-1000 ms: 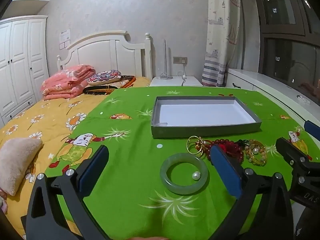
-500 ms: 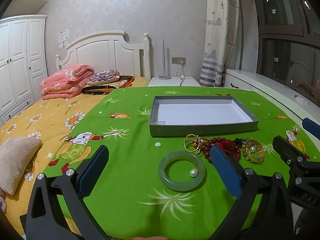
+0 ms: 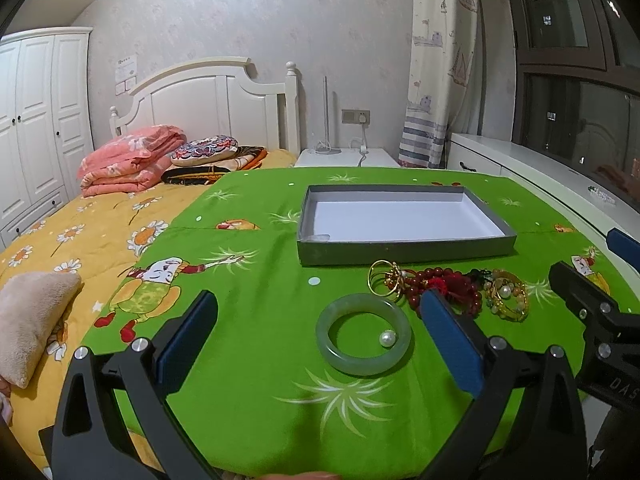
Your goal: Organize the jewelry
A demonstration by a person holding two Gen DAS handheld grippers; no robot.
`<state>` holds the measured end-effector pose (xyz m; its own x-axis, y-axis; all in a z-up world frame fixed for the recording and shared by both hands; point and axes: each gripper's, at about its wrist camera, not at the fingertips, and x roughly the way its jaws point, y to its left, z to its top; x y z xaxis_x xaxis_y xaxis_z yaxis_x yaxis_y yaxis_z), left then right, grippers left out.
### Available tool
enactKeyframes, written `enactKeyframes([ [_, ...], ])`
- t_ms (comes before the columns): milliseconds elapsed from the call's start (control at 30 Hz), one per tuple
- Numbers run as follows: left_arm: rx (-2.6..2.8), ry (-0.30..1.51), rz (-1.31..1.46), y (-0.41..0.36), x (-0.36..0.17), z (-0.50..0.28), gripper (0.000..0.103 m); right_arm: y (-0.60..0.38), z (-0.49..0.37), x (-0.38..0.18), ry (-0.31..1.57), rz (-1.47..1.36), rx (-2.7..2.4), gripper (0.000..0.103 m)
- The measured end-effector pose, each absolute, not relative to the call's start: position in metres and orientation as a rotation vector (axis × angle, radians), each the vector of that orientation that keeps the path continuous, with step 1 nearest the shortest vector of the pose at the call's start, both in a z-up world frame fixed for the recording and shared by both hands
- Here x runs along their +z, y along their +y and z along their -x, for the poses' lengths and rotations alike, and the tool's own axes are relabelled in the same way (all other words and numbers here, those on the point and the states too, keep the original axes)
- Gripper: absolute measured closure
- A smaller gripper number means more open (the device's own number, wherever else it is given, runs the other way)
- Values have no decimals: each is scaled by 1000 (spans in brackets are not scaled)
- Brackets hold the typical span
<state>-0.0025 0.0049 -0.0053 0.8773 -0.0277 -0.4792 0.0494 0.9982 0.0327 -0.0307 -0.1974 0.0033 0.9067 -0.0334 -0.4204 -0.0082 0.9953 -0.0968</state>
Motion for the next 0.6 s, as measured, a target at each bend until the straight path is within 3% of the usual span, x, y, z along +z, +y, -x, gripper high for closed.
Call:
enactKeyframes([
  [600, -41, 514, -47, 5, -11, 0, 5, -198, 33, -2, 443, 92, -10, 13],
])
